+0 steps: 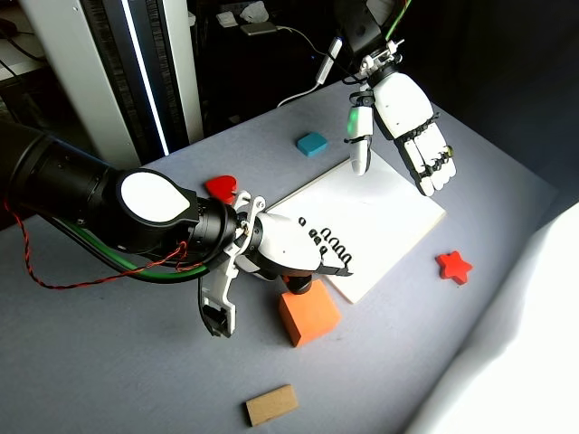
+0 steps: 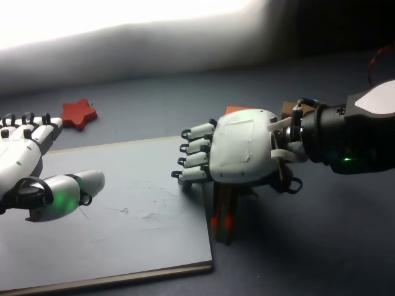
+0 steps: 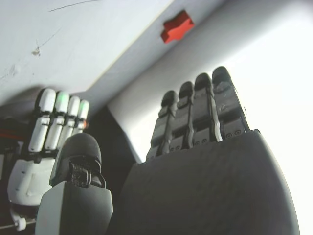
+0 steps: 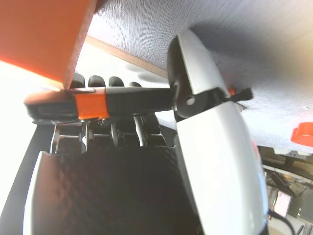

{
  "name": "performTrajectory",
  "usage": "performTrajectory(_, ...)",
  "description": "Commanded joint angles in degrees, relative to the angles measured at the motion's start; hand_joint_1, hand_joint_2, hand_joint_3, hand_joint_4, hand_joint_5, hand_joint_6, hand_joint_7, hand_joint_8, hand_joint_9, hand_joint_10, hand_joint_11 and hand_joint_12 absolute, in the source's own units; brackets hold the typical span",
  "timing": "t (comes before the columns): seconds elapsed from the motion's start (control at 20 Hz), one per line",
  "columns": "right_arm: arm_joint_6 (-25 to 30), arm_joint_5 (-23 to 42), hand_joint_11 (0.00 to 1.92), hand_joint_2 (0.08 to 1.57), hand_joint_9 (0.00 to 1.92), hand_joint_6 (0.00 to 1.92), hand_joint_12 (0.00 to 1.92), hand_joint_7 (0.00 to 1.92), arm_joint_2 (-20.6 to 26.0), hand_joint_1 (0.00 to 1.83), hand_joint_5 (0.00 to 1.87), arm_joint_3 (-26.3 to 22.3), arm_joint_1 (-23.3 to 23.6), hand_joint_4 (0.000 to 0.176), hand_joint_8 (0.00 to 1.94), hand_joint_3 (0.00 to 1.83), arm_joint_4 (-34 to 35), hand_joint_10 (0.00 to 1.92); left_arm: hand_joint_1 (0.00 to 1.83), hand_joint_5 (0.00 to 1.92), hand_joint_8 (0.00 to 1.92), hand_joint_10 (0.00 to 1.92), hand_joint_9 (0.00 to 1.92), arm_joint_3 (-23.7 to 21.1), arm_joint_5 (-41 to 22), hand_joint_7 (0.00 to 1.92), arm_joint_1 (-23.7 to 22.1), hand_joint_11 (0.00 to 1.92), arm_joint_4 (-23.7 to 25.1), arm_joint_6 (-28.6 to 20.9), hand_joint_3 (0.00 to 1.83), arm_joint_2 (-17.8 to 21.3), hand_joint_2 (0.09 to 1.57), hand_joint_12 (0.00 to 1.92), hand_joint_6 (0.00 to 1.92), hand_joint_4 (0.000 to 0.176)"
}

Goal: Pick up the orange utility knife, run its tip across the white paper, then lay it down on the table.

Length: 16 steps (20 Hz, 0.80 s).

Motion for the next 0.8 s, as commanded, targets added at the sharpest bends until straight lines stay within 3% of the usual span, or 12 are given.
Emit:
performTrajectory(0.0,-1.2,0.0,1.5,0.94,1.59,1.92,1.92,1.52,0.5,1.55,1.37,0.1,0.0,0.166,1.94,0.72,-0.7,1.92,0.0,0.0,0.0,0.0,0.0,0.4,-5.0,0.0,-0.3,0.01,3.2,-0.2,0.0,0.1,1.22,0.01,0.0,0.0)
performTrajectory(0.05,-1.4,0.0,1.75,0.72,1.77,1.92,1.92,1.69,0.5,1.68,1.5,0.1,0.1,0.176,1.94,1.11,-0.7,1.92,0.0,0.0,0.0,0.0,0.0,0.4,-5.0,0.0,-0.3,0.01,3.2,-0.2,0.0,0.1,1.22,0.0,0.0,0.0)
performTrajectory(0.1,-1.4,0.0,1.83,0.67,1.81,1.92,1.92,1.74,0.6,1.68,1.53,0.0,0.2,0.176,1.94,1.22,-0.6,1.92,0.0,0.0,0.0,0.0,0.0,0.3,-5.0,0.0,-0.3,0.01,3.2,-0.2,0.0,0.1,1.22,0.0,0.0,0.0)
performTrajectory(0.15,-1.4,0.0,1.86,0.7,1.81,1.92,1.92,1.74,0.8,1.65,1.53,0.0,0.3,0.176,1.94,1.16,-0.6,1.92,0.0,0.0,0.0,0.0,0.0,0.3,-5.0,0.0,-0.5,0.0,3.2,0.0,0.0,0.1,1.22,0.0,0.0,0.0)
performTrajectory(0.2,-1.8,0.0,1.89,0.8,1.81,1.92,1.92,1.73,0.9,1.58,1.53,0.0,0.4,0.176,1.94,0.96,-0.2,1.92,0.0,0.0,0.0,0.0,0.0,0.2,-5.1,0.0,-0.7,0.0,3.1,0.5,0.0,0.1,1.23,0.0,0.0,0.0)
performTrajectory(0.25,-4.1,0.0,1.88,0.95,1.8,1.92,1.92,1.7,1.0,1.53,1.43,0.0,0.4,0.176,1.94,0.64,2.3,1.92,0.0,0.0,0.0,0.0,0.0,0.0,-5.2,0.0,-0.9,0.01,3.1,1.7,0.0,0.1,1.23,0.0,0.0,0.0)
performTrajectory(0.35,-6.6,0.5,1.88,1.01,1.79,1.92,1.92,1.66,1.4,1.53,1.42,-0.1,0.7,0.176,1.94,0.56,4.5,1.92,0.0,0.0,0.0,0.0,0.0,-0.3,-4.2,0.0,-0.6,0.01,3.1,2.7,0.0,-0.1,1.23,0.01,0.0,0.0)
performTrajectory(0.55,-9.3,0.7,1.85,1.01,1.76,1.92,1.92,1.64,3.4,1.54,1.4,-2.7,1.7,0.176,1.94,0.56,8.3,1.92,0.0,0.0,0.0,0.0,0.0,-0.1,-3.2,0.0,-1.6,0.01,3.3,3.2,0.0,-0.2,1.23,0.01,0.0,0.0)
performTrajectory(0.65,-18.4,0.8,1.84,1.01,1.76,1.92,1.92,1.63,4.6,1.54,1.4,-4.5,1.7,0.176,1.94,0.56,17.6,1.92,0.0,0.0,0.0,0.0,0.0,0.2,-3.2,0.0,-2.8,0.01,3.3,3.2,0.0,-0.8,1.23,0.01,0.0,0.0)
performTrajectory(0.75,-33.6,2.7,1.84,1.01,1.76,1.92,1.92,1.63,4.8,1.55,1.42,-4.9,1.6,0.176,1.94,0.55,30.9,1.92,0.0,0.0,0.0,0.0,0.0,0.2,-3.2,0.0,-3.9,0.0,3.3,3.7,0.0,-1.4,1.23,0.01,0.0,0.0)
